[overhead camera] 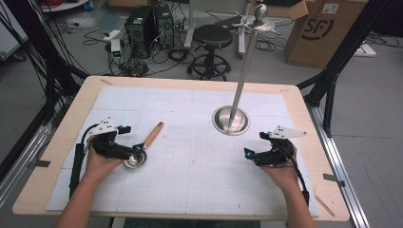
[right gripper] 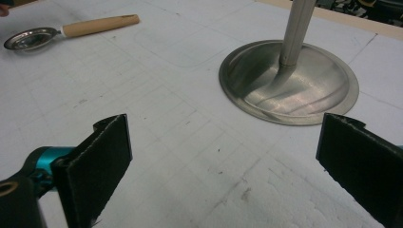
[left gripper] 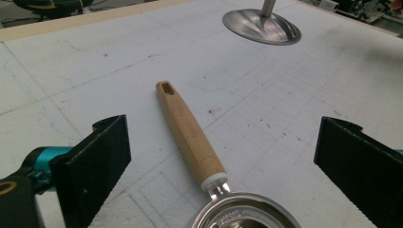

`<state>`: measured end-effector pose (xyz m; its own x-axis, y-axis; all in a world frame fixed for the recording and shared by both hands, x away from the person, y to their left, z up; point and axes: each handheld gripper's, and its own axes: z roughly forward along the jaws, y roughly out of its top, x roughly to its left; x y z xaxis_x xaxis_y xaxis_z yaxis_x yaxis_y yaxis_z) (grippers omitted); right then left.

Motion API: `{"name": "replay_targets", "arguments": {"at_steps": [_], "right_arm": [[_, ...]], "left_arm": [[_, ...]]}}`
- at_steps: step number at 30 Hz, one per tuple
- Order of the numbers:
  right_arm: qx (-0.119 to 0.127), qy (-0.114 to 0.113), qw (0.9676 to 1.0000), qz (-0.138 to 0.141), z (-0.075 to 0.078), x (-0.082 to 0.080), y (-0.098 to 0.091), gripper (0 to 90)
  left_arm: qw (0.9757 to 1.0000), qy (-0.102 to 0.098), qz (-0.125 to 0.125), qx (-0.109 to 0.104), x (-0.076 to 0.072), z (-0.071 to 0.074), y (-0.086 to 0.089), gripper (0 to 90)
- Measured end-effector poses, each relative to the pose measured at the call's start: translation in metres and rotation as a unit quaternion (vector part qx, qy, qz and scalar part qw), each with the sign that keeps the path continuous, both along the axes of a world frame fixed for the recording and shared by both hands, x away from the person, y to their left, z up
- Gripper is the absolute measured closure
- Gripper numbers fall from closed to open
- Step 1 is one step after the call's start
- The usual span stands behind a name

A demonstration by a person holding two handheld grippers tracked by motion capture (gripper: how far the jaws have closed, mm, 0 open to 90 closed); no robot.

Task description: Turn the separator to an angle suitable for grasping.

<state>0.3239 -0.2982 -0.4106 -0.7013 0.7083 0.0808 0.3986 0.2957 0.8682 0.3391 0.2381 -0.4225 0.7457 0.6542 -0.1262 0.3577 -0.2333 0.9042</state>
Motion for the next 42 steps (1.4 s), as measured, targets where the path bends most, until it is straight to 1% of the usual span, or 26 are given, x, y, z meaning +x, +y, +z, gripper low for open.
{"name": "replay_targets", "arguments": {"at_steps": [1,2,3,5,6,9,10,13,14,16,17,21,22,24,28,31,35,36,37,39,40,41,42], "right_arm": [[-0.001,0.001,1.0000,-0.001,-0.001,0.001,0.000,3.2],[-0.006,0.008,0.9999,-0.004,-0.003,0.002,0.000,3.2],[-0.006,0.008,0.9999,-0.004,-0.003,0.002,0.000,3.2],[-0.017,0.008,0.9998,-0.002,-0.004,0.002,0.001,3.2],[-0.023,0.006,0.9997,-0.002,-0.005,0.001,0.001,3.2],[-0.028,0.009,0.9996,-0.004,-0.005,-0.002,0.002,3.2],[-0.035,0.011,0.9993,-0.008,-0.006,-0.004,0.001,3.2],[-0.035,0.013,0.9992,-0.012,-0.006,-0.004,0.000,3.2],[-0.033,0.012,0.9993,-0.014,-0.005,-0.004,-0.001,3.2],[-0.032,0.011,0.9992,-0.019,-0.005,-0.006,-0.002,3.2],[-0.031,0.006,0.9993,-0.020,-0.005,-0.007,-0.003,3.2],[-0.029,0.007,0.9993,-0.022,-0.005,-0.008,-0.004,3.2],[-0.027,0.009,0.9994,-0.021,-0.005,-0.008,-0.004,3.2],[-0.029,0.010,0.9993,-0.021,-0.006,-0.008,-0.004,3.2],[-0.032,0.009,0.9993,-0.018,-0.006,-0.008,-0.003,3.2],[-0.031,0.012,0.9992,-0.021,-0.006,-0.008,-0.004,3.2],[-0.028,0.008,0.9993,-0.023,-0.006,-0.008,-0.005,3.2],[-0.026,0.008,0.9993,-0.026,-0.005,-0.008,-0.006,3.2],[-0.026,0.008,0.9993,-0.026,-0.005,-0.008,-0.006,3.2],[-0.025,0.006,0.9993,-0.027,-0.005,-0.007,-0.007,3.2],[-0.026,0.006,0.9993,-0.027,-0.006,-0.007,-0.008,3.3],[-0.026,0.006,0.9993,-0.027,-0.006,-0.007,-0.008,3.3],[-0.027,0.009,0.9992,-0.028,-0.006,-0.007,-0.008,3.2]], "left_arm": [[1.0000,0.002,0.001,0.002,0.001,-0.001,0.000,5.4],[1.0000,0.004,0.002,0.002,0.001,-0.002,-0.001,5.4],[1.0000,0.005,0.000,0.005,0.002,-0.003,-0.002,5.4],[0.9999,0.002,0.003,0.009,0.003,-0.004,-0.004,5.4],[1.0000,0.001,0.006,0.006,0.003,-0.003,-0.004,5.4],[1.0000,-0.002,0.007,-0.007,0.003,-0.001,-0.006,5.4],[0.9999,-0.005,0.006,-0.007,0.004,0.001,-0.008,5.4],[0.9999,-0.007,0.008,-0.010,0.005,0.004,-0.009,5.4],[0.9998,-0.008,0.010,-0.016,0.005,0.005,-0.009,5.4],[0.9996,-0.009,0.015,-0.023,0.007,0.007,-0.007,5.4],[0.9995,-0.009,0.018,-0.025,0.007,0.007,-0.006,5.5],[0.9995,-0.007,0.023,-0.018,0.008,0.010,-0.005,5.4],[0.9997,-0.002,0.023,-0.012,0.009,0.011,-0.006,5.5],[0.9997,-0.003,0.023,-0.004,0.009,0.014,-0.009,5.5],[0.9997,-0.001,0.023,0.004,0.011,0.017,-0.014,5.5],[0.9995,0.005,0.026,0.016,0.012,0.018,-0.017,5.5],[0.9993,0.011,0.033,0.016,0.015,0.020,-0.017,5.5],[0.9991,0.013,0.037,0.017,0.016,0.022,-0.017,6.9],[0.9991,0.013,0.037,0.017,0.016,0.022,-0.017,8.9],[0.9990,0.017,0.038,0.017,0.018,0.023,-0.018,9.5],[0.9990,0.015,0.037,0.018,0.019,0.024,-0.018,9.5],[0.9992,0.013,0.035,0.015,0.019,0.024,-0.020,9.5],[0.9991,0.016,0.033,0.019,0.020,0.024,-0.021,10.3]]}}
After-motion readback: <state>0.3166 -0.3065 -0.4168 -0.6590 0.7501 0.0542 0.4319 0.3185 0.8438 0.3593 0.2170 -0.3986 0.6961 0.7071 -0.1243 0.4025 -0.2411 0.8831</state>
